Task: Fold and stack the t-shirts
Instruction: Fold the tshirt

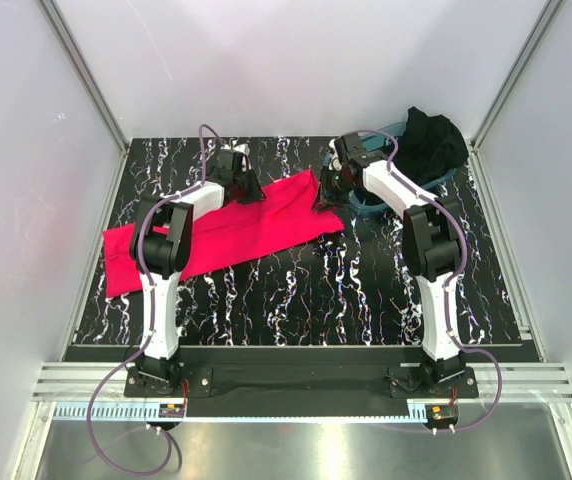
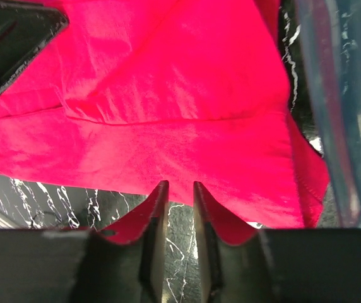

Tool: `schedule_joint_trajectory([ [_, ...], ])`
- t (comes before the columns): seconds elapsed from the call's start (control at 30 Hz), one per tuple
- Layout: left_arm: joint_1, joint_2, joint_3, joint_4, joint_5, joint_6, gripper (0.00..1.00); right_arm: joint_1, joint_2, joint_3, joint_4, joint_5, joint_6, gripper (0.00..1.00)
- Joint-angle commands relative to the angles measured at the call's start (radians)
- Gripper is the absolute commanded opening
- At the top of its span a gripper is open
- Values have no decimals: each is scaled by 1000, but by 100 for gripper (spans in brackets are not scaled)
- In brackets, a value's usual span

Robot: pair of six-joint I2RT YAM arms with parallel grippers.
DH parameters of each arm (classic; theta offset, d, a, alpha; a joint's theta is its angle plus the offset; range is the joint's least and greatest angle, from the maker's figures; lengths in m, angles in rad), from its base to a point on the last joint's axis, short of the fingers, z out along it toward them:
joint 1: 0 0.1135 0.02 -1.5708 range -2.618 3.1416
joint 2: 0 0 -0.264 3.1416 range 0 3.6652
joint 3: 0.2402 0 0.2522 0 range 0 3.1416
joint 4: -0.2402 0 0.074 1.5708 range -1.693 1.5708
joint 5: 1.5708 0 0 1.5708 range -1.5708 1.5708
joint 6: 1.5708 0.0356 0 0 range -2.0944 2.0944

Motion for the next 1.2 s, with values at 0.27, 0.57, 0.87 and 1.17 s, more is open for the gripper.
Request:
schedule_joint_trajectory([
  [0.27, 1, -141, -54, 64, -204, -1, 4, 49, 56, -49, 35, 89, 51, 15],
  [0.57, 3, -130, -9, -56, -365, 7, 9, 50, 63, -26, 8, 127, 25, 15],
  [0.87, -6, -229, 20, -245, -488, 100, 72, 52, -54, 100, -138, 147, -4, 40],
  [1.17, -156, -378, -129, -234, -263, 669, 79, 52, -362, 13, -400, 218, -59, 66],
])
